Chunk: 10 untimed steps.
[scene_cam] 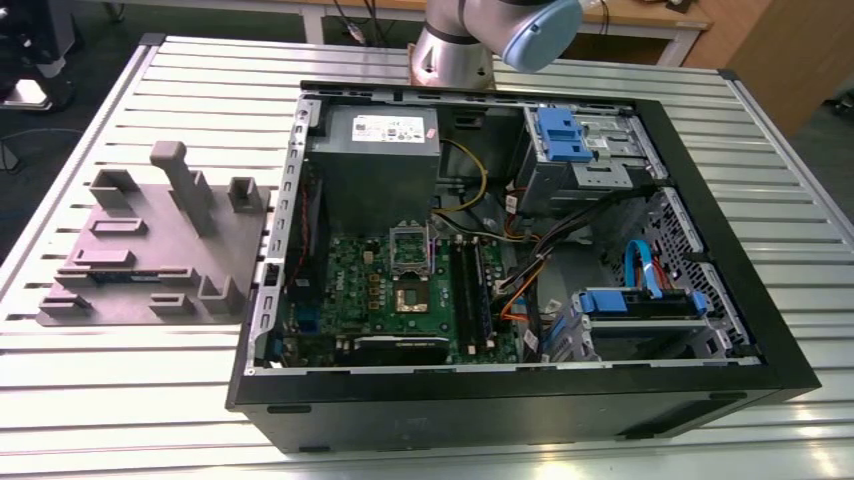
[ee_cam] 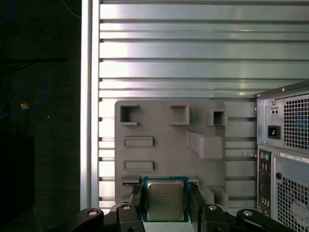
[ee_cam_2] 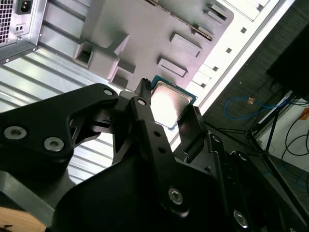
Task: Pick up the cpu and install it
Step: 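Pick up the cpu and move it towards the insertion slot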
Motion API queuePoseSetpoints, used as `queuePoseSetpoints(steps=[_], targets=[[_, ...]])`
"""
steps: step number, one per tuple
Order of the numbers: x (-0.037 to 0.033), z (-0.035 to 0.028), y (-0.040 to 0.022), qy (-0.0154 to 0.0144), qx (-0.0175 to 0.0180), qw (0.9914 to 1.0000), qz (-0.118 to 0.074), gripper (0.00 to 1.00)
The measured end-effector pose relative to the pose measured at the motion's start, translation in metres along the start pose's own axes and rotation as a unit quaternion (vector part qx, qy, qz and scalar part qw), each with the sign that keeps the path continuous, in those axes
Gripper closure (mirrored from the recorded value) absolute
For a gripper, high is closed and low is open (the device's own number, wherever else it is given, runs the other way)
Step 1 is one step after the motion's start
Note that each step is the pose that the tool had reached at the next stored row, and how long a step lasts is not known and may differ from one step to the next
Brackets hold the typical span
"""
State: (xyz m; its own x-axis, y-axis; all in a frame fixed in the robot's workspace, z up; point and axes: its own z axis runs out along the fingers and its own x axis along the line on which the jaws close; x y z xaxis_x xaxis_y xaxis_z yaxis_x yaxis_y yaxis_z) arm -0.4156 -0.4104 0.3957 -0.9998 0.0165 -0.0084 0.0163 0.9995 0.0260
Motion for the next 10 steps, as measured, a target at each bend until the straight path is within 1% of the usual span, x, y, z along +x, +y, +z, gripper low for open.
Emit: queuePoseSetpoints(steps=[10], targets=[[-0.0023,0.0,0.0,0.0,0.0,1.0,0.0,0.53]])
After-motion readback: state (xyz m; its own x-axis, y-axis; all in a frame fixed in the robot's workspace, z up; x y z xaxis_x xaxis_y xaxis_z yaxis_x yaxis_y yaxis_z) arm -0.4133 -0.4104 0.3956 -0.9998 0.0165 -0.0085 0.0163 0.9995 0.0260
